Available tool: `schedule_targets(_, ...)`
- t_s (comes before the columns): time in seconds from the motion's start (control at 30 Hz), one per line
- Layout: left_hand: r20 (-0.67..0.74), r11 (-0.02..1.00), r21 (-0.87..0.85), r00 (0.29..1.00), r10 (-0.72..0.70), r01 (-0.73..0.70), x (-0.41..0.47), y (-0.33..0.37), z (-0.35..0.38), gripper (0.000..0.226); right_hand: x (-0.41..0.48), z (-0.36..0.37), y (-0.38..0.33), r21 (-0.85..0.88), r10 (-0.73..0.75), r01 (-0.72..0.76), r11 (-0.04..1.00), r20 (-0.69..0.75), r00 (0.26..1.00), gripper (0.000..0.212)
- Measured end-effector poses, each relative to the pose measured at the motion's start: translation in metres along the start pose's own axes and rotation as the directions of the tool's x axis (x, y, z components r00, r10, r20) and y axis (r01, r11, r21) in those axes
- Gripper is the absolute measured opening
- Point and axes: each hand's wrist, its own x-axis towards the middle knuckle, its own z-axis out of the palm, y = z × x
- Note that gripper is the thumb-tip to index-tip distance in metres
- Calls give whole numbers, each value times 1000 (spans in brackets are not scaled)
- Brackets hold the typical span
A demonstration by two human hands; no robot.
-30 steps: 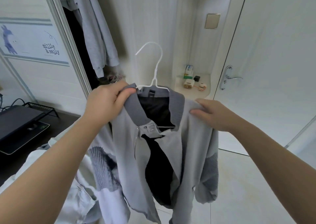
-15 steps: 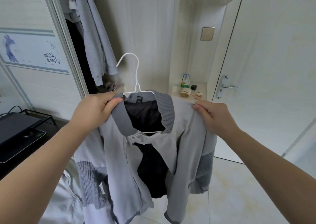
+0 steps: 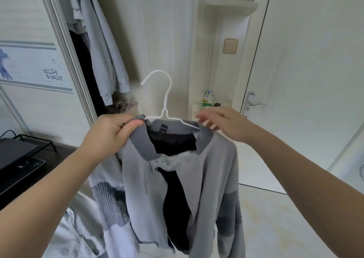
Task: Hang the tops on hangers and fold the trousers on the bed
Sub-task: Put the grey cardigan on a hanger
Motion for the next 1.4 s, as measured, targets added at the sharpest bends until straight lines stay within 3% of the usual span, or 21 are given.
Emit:
schedule_targets(0.1,25,1000,-12,999,-26,26,4,12,6,28,-6,20,-15,-33,-111,115,993,106,988,32)
schedule_targets(0.2,-7,997,17,998,-70,70,7,16,10,29,-10,34,-20,80,-142,140,987,18,990,41)
schedule_targets(0.37,17,989,13,988,-151,151,-4,5,15,29,-12,28,-18,175,-146,159,972,-82,986,31)
schedule_targets(0.5,3,939,124,946,-325,322,-34,-11,27,70,-9,16,-4,222,-91,126,967,-162,983,33)
schedule_targets(0.6,-83,892,44,891,-446,451,-44,-12,34,56,-5,11,9,230,-58,96,968,-169,984,30)
schedule_targets(0.67,-125,895,190,914,-386,404,-45,-17,32,39,-3,9,17,230,-35,73,970,-166,985,29)
schedule_targets(0.77,-87,905,321,960,-266,280,-44,-24,20,46,-4,8,27,226,-18,52,973,-146,989,30)
schedule_targets(0.9,-82,954,232,981,-176,191,-35,-28,-3,41,-7,7,33,170,-3,13,985,-60,998,29)
schedule_targets(1.03,-160,946,141,950,-268,291,-14,-30,-27,25,-16,10,28,261,-4,-7,965,41,999,29)
schedule_targets(1.1,-83,904,154,917,-391,399,1,-39,-27,27,-19,11,18,306,-43,22,952,61,997,32)
schedule_targets(1.17,80,845,210,853,-516,492,10,-44,-24,32,-17,11,11,315,-84,70,947,31,996,31)
schedule_targets(1.23,194,818,45,798,-571,574,13,-35,-21,39,-14,11,11,326,-76,79,942,-23,997,30)
schedule_targets(1.3,312,772,-182,780,-542,609,13,-14,-20,42,-12,13,11,329,-60,79,941,-68,996,30)
schedule_targets(1.37,422,843,-184,815,-397,506,11,1,-11,44,-9,16,10,320,-50,75,944,-85,995,33)
schedule_targets(1.4,404,883,-162,846,-348,440,11,4,-5,46,-7,17,8,317,-49,74,946,-88,995,35)
